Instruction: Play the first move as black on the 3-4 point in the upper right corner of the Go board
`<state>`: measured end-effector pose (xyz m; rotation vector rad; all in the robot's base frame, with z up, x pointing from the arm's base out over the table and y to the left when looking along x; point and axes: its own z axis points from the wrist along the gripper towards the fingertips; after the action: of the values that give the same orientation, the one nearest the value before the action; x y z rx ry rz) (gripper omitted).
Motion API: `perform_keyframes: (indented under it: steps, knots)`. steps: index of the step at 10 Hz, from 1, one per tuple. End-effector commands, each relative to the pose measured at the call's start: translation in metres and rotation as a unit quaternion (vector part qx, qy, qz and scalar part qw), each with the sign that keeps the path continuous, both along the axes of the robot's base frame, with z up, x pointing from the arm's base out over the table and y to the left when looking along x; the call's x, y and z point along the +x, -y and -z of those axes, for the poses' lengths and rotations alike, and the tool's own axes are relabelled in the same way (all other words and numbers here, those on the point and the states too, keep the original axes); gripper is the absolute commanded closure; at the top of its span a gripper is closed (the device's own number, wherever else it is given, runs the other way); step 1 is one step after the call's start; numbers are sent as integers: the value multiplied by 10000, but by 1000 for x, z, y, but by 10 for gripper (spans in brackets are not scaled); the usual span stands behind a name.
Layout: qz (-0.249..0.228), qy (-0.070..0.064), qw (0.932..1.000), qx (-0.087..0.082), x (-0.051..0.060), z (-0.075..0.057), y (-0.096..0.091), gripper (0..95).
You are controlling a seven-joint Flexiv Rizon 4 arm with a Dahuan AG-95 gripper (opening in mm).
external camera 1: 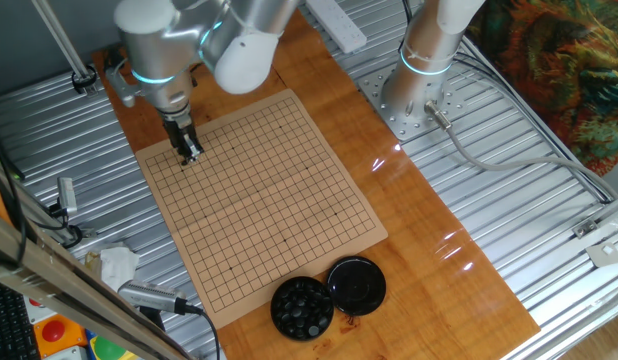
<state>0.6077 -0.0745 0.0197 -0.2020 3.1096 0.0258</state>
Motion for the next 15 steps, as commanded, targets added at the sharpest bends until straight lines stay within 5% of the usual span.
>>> perform_keyframes:
  steps: [1, 15]
  knots:
    - [-3, -77, 10000, -18, -3, -3, 1, 950]
    - [-89, -85, 9999, -15, 0, 4, 4, 950]
